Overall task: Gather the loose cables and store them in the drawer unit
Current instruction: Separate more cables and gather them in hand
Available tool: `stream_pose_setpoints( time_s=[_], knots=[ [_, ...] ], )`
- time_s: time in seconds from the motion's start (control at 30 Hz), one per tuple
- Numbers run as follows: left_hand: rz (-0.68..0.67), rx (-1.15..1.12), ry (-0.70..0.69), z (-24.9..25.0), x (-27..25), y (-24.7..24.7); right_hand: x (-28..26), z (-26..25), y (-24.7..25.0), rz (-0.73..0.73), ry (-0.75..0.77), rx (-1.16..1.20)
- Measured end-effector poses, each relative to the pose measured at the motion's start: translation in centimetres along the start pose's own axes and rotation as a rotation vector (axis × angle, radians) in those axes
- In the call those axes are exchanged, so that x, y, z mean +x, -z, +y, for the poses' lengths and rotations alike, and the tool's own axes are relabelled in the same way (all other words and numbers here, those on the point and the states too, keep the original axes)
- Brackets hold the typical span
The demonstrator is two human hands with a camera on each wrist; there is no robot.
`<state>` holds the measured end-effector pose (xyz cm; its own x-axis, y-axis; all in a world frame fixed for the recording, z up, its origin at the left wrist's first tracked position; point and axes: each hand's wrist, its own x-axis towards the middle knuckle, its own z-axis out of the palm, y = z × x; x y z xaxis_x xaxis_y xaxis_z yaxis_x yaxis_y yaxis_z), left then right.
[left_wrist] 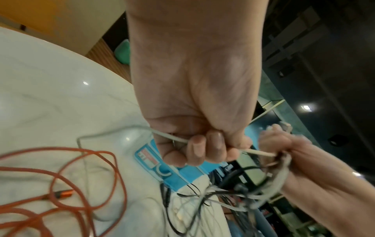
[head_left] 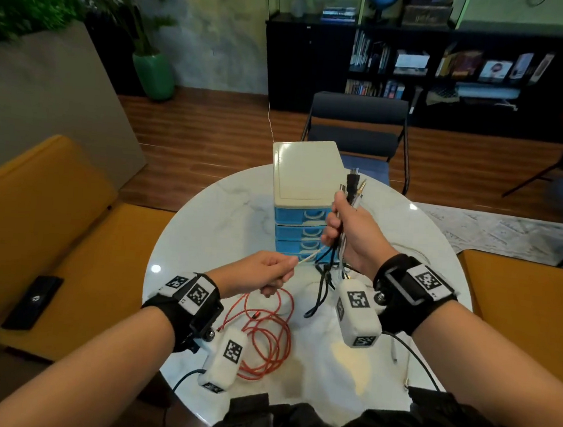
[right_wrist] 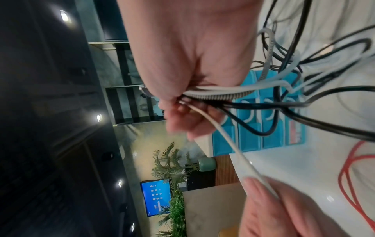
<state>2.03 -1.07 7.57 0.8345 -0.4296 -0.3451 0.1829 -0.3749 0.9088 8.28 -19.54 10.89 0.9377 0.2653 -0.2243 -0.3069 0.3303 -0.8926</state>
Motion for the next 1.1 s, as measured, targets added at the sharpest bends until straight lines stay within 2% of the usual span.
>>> stream_pose_setpoints(
  time_s=[0.2,0.37,0.47,0.53,0.6,0.67,0.8,0.87,0.97,1.1],
  knots=[
    [0.030,0.258,0.154,-4.5,-1.5,2.9,0.7,-1.4,1.9,0.127,0.177,-0.263],
    [0.089,0.542,0.283,-7.2,-3.0,5.2,1.1,-2.2,4.0,0.304,0.260,-0.327],
    [0.069,0.702,0.389,-8.0,-3.5,6.4,1.1,-2.9,4.7,0.356,0.369,-0.484],
    [0.090,0.743,0.384,-7.4,-3.5,6.9,0.7,-3.1,4.5,0.315,0.424,-0.634],
    [0.149,0.731,0.315,-5.8,-3.1,6.7,0.0,-2.9,3.5,0.251,0.435,-0.769],
    [0.188,0.718,0.238,-3.5,-2.1,6.0,-0.9,-2.6,1.9,0.163,0.392,-0.860],
    [0.190,0.644,0.103,1.4,-0.1,3.5,-1.7,-0.6,-1.1,-0.115,0.272,-0.994],
    [0.205,0.674,0.070,3.1,0.7,2.5,-1.7,0.5,-1.8,-0.205,0.191,-1.056],
    [0.205,0.796,0.068,3.5,1.2,2.2,-1.6,0.9,-2.2,-0.238,0.121,-1.127],
    [0.160,0.713,0.027,2.3,1.2,2.2,-1.5,0.3,-1.5,-0.210,0.091,-1.278]
  ],
)
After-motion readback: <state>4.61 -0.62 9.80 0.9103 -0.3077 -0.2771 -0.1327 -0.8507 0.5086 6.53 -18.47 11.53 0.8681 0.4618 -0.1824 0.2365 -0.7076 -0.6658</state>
